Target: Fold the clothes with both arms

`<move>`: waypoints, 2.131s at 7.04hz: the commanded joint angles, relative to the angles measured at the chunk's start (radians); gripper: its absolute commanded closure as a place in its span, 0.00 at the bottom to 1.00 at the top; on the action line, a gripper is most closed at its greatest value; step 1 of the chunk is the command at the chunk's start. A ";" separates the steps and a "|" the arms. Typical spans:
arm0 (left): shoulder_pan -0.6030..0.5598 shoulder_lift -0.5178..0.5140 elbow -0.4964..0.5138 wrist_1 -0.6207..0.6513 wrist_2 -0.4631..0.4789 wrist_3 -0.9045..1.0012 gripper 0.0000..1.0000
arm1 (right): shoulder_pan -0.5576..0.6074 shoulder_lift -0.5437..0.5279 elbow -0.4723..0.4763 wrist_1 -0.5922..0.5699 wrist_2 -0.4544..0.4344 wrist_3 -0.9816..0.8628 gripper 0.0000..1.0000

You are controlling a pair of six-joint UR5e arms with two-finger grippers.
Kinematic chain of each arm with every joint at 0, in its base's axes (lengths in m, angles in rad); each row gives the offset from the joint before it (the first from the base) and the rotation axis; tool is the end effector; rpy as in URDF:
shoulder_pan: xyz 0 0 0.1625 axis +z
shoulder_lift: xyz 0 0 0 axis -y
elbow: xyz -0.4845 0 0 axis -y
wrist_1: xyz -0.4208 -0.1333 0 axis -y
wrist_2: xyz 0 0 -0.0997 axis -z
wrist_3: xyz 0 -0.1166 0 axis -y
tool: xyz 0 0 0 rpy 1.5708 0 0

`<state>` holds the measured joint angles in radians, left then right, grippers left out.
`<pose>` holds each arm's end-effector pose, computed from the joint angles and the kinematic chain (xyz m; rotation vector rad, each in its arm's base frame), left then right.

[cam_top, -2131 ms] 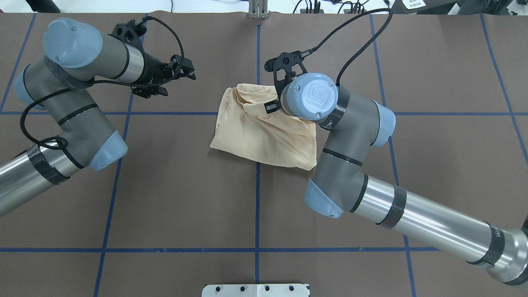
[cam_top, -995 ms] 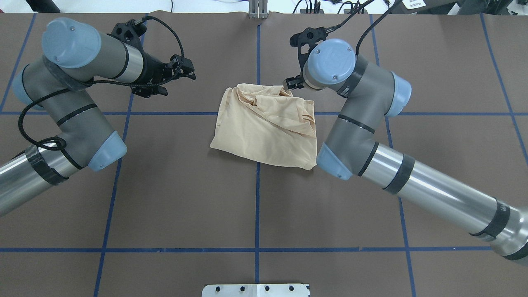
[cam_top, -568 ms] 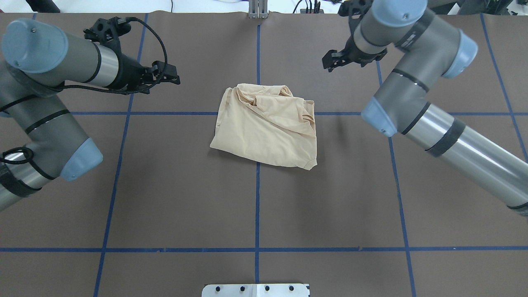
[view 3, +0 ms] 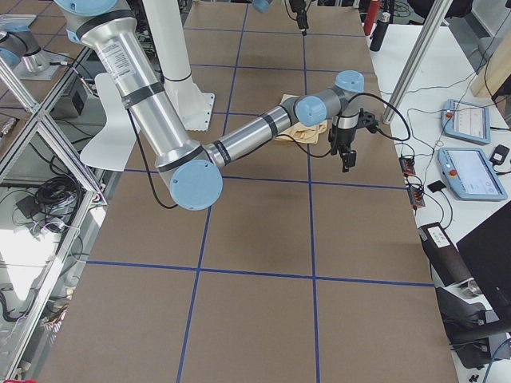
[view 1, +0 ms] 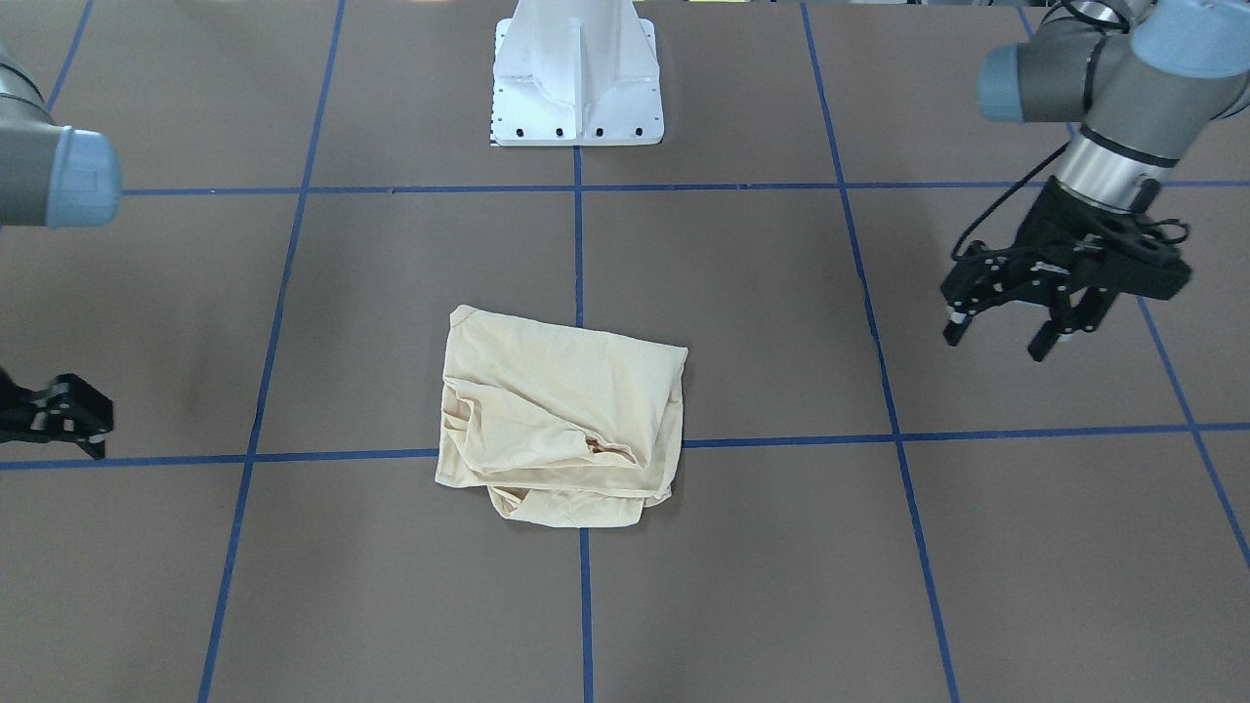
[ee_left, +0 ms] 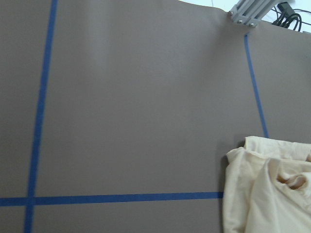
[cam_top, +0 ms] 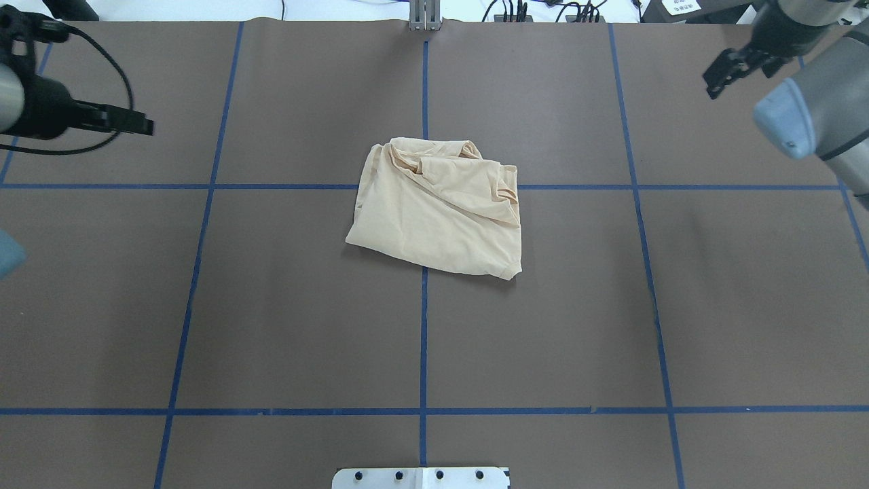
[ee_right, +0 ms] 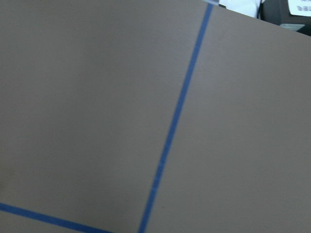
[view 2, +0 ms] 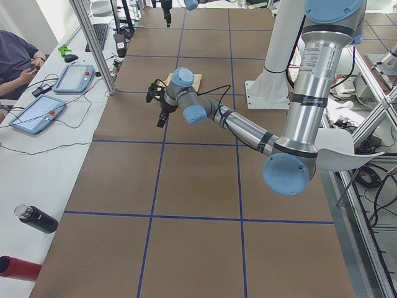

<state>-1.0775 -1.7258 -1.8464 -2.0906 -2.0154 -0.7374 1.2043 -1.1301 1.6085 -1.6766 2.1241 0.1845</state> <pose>0.2113 -0.5685 0.4456 0.5249 0.8726 -0.0114 -0.1869 -0.6879 0.4631 0.2011 -0.6268 -0.2785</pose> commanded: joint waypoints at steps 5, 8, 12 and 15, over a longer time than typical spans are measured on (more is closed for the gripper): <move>-0.396 0.114 0.261 0.020 -0.143 0.762 0.00 | 0.376 -0.339 0.013 0.049 0.224 -0.527 0.00; -0.461 0.105 0.273 0.265 -0.138 0.937 0.00 | 0.376 -0.330 -0.105 0.064 0.102 -0.522 0.00; -0.464 0.046 0.259 0.693 -0.258 0.942 0.00 | 0.376 -0.333 -0.111 -0.024 0.215 -0.517 0.00; -0.464 0.058 0.260 0.689 -0.358 0.935 0.00 | 0.374 -0.361 -0.122 -0.058 0.235 -0.431 0.00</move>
<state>-1.5417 -1.6712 -1.5850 -1.4035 -2.3563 0.2008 1.5787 -1.4716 1.4934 -1.7387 2.3531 -0.3088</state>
